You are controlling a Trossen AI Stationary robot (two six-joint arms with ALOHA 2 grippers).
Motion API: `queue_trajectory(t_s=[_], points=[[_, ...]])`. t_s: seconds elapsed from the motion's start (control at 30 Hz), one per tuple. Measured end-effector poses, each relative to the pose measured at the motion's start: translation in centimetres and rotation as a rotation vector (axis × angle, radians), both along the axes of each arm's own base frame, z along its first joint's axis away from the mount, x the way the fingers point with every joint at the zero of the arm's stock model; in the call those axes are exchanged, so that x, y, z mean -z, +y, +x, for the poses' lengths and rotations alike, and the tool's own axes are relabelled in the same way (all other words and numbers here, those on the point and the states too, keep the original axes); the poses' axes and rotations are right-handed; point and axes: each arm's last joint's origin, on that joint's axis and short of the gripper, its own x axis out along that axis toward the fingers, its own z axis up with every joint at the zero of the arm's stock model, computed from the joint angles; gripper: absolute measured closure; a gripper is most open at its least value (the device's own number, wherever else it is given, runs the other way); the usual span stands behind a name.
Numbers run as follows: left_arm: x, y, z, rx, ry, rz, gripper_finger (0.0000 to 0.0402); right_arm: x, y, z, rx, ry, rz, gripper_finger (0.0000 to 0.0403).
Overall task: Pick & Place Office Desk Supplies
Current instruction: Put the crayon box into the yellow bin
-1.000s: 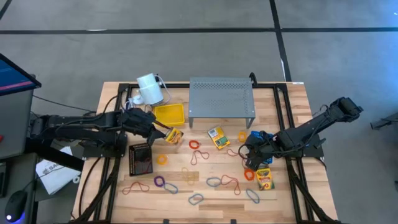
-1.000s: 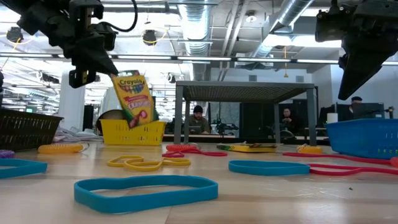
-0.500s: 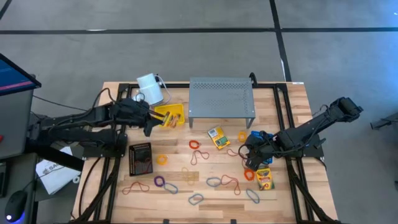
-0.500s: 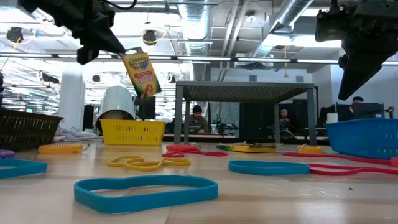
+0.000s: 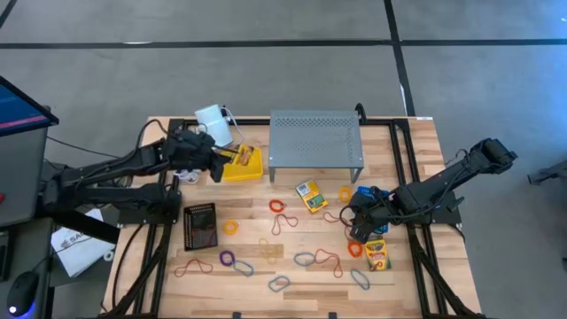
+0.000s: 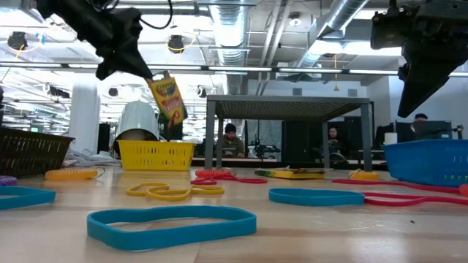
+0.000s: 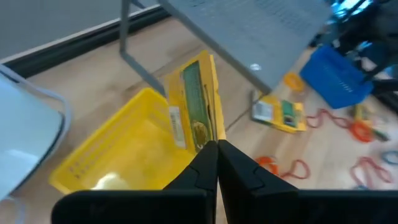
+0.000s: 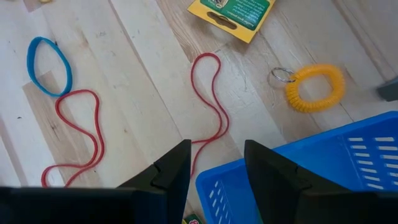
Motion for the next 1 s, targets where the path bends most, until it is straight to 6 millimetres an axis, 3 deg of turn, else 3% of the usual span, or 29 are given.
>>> queue_trajectory(t_s=[0.47, 1.0], points=[[2.4, 1.4, 2.6, -0.026, 0.124, 0.005, 0.0401, 0.0, 0.0, 0.0, -0.001, -0.003, 0.0, 0.0255], [4.4, 2.1, 3.9, -0.064, 0.219, -0.037, 0.0401, 0.0, 0.0, 0.0, -0.002, -0.006, 0.0, 0.0255]])
